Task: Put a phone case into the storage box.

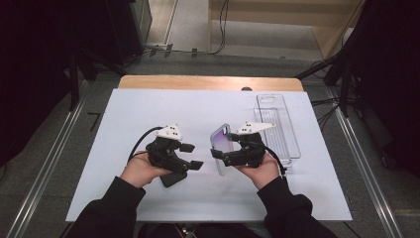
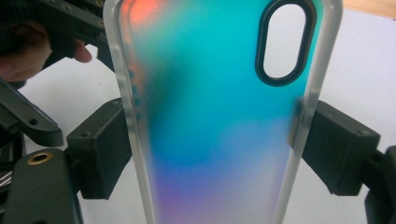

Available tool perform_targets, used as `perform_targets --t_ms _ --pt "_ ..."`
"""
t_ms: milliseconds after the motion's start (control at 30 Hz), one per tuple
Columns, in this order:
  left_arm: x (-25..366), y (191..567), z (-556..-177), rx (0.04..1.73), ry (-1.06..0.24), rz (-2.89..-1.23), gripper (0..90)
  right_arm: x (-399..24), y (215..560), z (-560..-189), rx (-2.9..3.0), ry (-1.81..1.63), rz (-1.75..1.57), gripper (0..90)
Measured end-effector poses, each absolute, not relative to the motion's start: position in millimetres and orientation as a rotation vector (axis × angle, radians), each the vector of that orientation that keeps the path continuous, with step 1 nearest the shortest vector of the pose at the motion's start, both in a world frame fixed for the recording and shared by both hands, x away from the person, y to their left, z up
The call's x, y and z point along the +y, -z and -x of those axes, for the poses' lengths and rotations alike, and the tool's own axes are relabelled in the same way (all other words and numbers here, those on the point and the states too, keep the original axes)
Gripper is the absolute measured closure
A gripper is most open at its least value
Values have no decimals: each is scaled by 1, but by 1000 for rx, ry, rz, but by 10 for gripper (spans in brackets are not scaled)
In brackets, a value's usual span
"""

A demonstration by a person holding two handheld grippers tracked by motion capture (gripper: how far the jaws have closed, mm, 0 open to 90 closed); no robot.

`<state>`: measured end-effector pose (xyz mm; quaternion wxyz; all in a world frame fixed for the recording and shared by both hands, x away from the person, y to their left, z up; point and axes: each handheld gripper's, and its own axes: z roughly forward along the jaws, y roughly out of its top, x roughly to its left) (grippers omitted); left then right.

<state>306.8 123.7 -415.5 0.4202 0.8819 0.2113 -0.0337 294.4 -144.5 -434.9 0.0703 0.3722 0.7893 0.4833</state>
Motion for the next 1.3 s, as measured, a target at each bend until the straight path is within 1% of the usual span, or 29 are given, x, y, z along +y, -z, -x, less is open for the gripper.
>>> perform_targets --t_ms 233,300,500,767,1067,1300 --pt "136 427 -299 515 76 -2208 299 -147 430 -292 2398 -1468 -1087 147" --pt "140 431 -297 532 71 -2200 283 -147 429 -292 2399 -1466 -1086 147" --pt "153 438 -291 570 61 -2176 282 -150 428 -292 2408 -1472 -1083 147" --pt "164 449 -281 604 78 -2209 283 -155 426 -291 2417 -1469 -1087 147" --pt "179 451 -273 656 70 -2225 283 -166 415 -291 2405 -1489 -1097 148" --pt "188 450 -273 727 72 -2197 283 -176 403 -295 2379 -1488 -1112 148"
